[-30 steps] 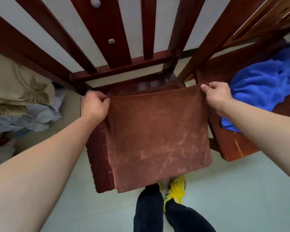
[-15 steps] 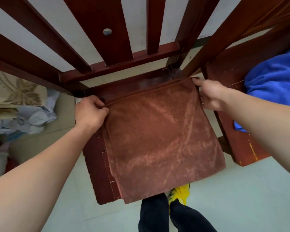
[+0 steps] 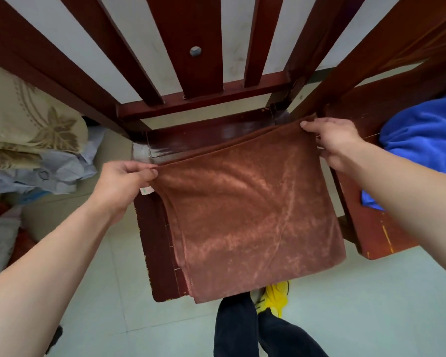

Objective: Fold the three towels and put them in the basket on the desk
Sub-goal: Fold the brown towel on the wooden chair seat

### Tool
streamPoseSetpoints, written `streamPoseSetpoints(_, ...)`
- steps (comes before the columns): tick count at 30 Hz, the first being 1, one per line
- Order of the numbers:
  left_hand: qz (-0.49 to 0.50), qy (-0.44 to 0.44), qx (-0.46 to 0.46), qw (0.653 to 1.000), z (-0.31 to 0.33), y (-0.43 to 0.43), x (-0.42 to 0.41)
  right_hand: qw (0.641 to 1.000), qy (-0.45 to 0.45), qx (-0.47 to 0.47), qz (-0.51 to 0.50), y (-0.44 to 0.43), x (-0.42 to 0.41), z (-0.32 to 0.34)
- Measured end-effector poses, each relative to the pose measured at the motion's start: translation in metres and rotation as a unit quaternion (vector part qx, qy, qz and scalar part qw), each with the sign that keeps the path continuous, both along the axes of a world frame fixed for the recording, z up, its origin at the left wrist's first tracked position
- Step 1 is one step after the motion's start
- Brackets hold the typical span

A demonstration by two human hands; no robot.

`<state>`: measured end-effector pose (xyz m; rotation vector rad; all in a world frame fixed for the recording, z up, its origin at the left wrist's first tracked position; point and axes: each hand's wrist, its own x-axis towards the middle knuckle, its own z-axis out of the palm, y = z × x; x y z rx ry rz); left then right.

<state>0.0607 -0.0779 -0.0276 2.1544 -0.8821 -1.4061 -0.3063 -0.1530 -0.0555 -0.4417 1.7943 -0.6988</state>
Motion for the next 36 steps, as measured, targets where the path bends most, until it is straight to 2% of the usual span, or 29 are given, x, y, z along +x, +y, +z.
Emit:
streamPoseSetpoints(6,0.055,0.011,0.01,0.998,-0.003,0.022,0.009,0.988,-0.021,0.037,0.147,-0.004,0.0,0.011)
streamPoseSetpoints(11,0.073,-0.011,-0.003,0.997,-0.015,0.019,0.009,0.958,0.107,0.004,0.265,-0.007,0.025,0.008)
streamPoseSetpoints(13,0.072,-0.028,-0.007,0.997,-0.02,0.018,0.009,0.957,0.14,-0.019,0.253,-0.008,0.033,0.005)
streamPoseSetpoints(17,0.077,-0.053,-0.025,0.995,-0.026,0.009,0.012,0.983,0.139,-0.039,0.115,-0.016,0.031,-0.001)
streamPoseSetpoints(19,0.068,-0.068,-0.03,0.995,-0.029,0.002,0.012,0.986,0.141,-0.034,0.086,-0.021,0.029,-0.006)
streamPoseSetpoints(26,0.054,-0.172,-0.04,0.983,-0.052,-0.027,0.005,0.98,0.182,-0.041,0.063,-0.033,0.032,-0.024)
streamPoseSetpoints(31,-0.016,-0.26,-0.092,0.961,-0.058,-0.03,0.006,0.98,0.174,-0.07,0.062,-0.033,0.031,-0.026)
streamPoseSetpoints(36,0.014,-0.316,-0.056,0.947,-0.045,-0.011,0.002,0.978,0.177,-0.067,0.089,-0.02,0.028,-0.018)
